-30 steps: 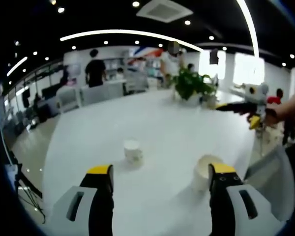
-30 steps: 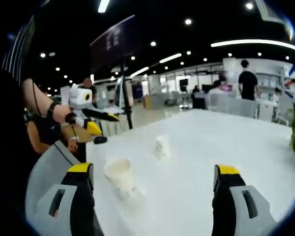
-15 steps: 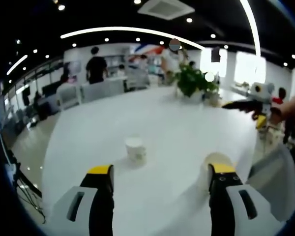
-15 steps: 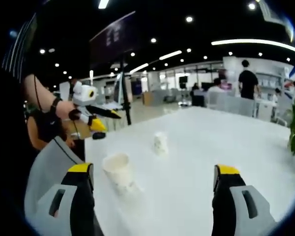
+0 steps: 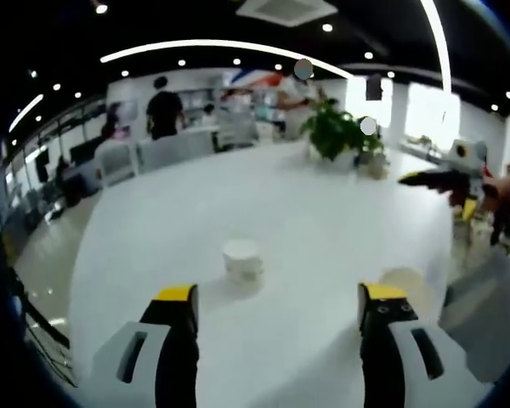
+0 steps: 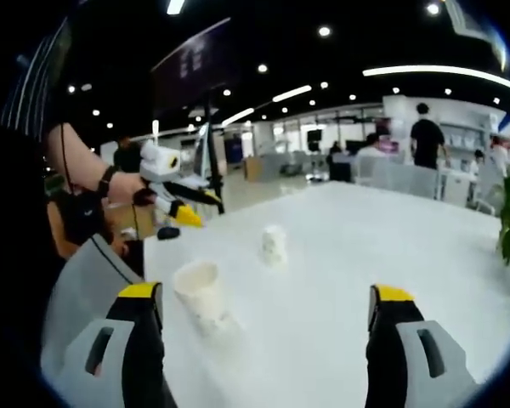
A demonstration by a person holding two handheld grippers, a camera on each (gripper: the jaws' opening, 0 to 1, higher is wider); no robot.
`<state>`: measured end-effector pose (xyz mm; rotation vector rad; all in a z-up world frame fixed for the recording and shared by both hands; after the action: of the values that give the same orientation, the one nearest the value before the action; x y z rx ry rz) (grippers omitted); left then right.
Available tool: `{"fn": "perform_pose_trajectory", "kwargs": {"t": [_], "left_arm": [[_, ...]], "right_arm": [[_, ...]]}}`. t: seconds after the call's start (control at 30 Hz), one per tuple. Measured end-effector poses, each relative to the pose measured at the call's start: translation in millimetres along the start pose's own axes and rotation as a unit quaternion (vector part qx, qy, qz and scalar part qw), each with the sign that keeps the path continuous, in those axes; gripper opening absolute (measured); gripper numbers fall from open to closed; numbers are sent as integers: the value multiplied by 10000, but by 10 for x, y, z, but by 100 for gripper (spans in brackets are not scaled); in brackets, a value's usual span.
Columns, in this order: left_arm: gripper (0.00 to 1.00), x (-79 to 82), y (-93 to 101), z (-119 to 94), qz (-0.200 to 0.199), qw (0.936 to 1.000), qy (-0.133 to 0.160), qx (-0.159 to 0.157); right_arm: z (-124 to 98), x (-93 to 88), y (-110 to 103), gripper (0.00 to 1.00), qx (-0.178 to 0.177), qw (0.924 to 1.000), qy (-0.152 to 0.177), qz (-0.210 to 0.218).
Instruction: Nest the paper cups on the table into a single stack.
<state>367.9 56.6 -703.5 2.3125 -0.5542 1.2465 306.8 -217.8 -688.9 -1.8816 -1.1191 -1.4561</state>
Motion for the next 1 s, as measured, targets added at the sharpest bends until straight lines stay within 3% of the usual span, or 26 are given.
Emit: {"fn": "perform_pose_trajectory", "kwargs": {"t": [0.23,0.5,1.0], "left_arm": [[72,-49,-119,212,-127,9996,-180,164],[70,-9,-189,407,78,9995,-279,90],[67,-39,-324,816,-165,9991,-374,94]], "right_arm": [[32,-3,23,98,-14,9999,95,109],[56,-72,23,98,88,9999,-8,119],[1,-136,24,97,23,9994,-41,344]]}}
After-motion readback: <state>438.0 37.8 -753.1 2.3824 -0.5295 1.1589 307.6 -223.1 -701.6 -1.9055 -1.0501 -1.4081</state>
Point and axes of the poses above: the point that each gripper's makers call its tool centre point, and the gripper's own axes: z roughly forward along the fingers, y roughly to its right, x roughly out of its top, the point moved 3 cm from there along -z, roughly backward along the fingers, and after that the axes turned 11 degrees about -z, right-handed, at the moved point
